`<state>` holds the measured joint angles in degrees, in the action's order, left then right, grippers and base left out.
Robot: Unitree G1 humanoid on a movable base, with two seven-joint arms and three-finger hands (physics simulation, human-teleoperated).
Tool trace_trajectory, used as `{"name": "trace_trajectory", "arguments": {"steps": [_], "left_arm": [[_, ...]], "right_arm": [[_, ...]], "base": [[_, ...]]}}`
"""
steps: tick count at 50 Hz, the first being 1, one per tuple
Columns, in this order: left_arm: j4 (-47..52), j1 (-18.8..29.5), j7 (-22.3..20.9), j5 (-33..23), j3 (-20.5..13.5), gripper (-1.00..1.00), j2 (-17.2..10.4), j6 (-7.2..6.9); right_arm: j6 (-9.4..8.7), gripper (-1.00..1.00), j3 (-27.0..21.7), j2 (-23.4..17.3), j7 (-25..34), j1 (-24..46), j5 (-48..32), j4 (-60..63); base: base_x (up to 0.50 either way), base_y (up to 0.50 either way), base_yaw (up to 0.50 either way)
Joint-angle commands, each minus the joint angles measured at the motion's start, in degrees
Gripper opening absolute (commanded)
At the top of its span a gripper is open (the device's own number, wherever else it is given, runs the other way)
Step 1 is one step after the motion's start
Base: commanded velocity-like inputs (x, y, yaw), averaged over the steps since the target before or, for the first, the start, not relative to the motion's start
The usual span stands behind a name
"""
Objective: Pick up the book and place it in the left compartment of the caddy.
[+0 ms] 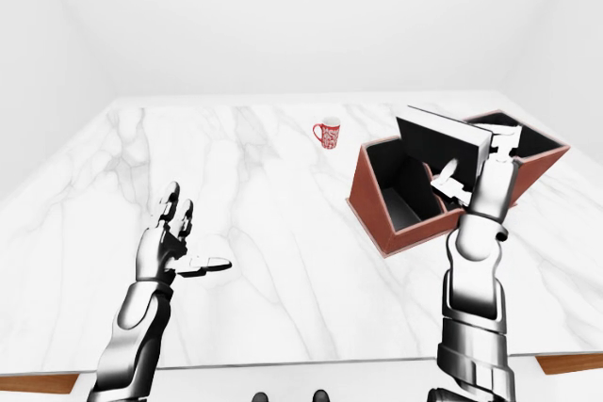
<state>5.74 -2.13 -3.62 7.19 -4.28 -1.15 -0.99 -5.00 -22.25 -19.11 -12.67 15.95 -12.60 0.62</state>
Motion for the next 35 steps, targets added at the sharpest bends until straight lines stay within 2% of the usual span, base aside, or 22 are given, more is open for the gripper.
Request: {"name": "trace_trajectory", "arguments": {"steps": [1,35], "left_arm": [[0.07,0.01,0.17,-0.01,-0.02,1.00,0.00,-0.18],[0.24,-0.09,0.16,-0.12,0.06,1.00,0.03,-0.23]], "right_arm": [[0.00,-1.00,-0.36,0.18,-3.74,-0.65,-1.44,-1.99],[0.00,-1.00,3.65,-0.92,-8.61,1.86,-4.40,-17.43]], "base": [[0.00,0.00,0.00],[0.00,0.00,0.00]]}}
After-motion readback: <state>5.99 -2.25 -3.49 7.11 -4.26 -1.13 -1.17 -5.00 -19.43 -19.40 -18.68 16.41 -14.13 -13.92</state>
